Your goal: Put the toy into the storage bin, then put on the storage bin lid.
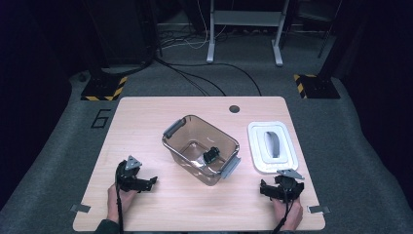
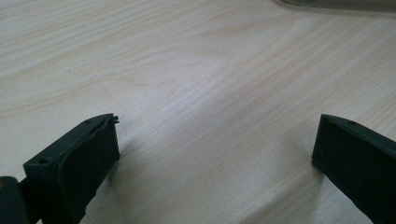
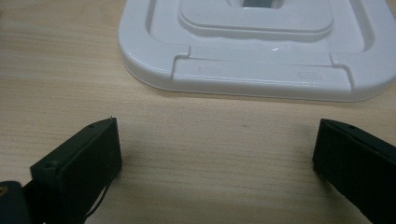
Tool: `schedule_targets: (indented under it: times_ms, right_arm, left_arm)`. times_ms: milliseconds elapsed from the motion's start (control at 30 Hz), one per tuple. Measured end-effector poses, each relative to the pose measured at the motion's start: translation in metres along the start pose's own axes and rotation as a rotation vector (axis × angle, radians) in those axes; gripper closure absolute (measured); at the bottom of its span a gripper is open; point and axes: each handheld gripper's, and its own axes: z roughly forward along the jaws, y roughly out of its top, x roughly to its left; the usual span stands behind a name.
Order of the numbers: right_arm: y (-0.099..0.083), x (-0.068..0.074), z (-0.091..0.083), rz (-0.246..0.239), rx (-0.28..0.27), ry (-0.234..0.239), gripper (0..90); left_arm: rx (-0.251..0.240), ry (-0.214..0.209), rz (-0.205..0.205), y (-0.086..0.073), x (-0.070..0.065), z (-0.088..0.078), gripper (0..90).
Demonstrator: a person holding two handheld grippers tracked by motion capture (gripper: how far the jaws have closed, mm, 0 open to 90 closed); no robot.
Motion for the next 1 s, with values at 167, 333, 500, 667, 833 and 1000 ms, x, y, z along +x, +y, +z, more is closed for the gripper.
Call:
schedule_targets:
  times_ms: [167, 333, 500, 667, 833, 1000]
  right_arm:
    - [0.000, 0.000, 0.000, 0.000, 0.001, -0.001, 0.4]
    - [0.001, 0.000, -0.001, -0.028, 0.009, 0.023, 0.4]
    - [0.003, -0.005, -0.010, -0.025, 0.012, 0.061, 0.4]
    - [0.017, -0.009, -0.019, -0.060, 0.007, 0.068, 2.1]
    - [0.039, -0.017, -0.018, -0.080, -0.004, 0.065, 1.7]
    - [0.064, -0.026, -0.007, -0.100, -0.001, 0.063, 0.4]
  left_arm:
    - [0.000, 0.000, 0.000, 0.000, 0.000, 0.000, 0.0]
    - [-0.003, -0.001, -0.006, 0.000, 0.000, 0.000, 0.1]
    - [-0.002, -0.001, -0.005, 0.000, 0.000, 0.000, 0.1]
    - [0.011, -0.006, 0.004, 0.000, 0.001, -0.001, 0.1]
    - [-0.002, 0.000, 0.000, 0.000, 0.000, 0.000, 0.1]
    - [0.004, -0.003, 0.000, 0.000, 0.000, 0.000, 0.1]
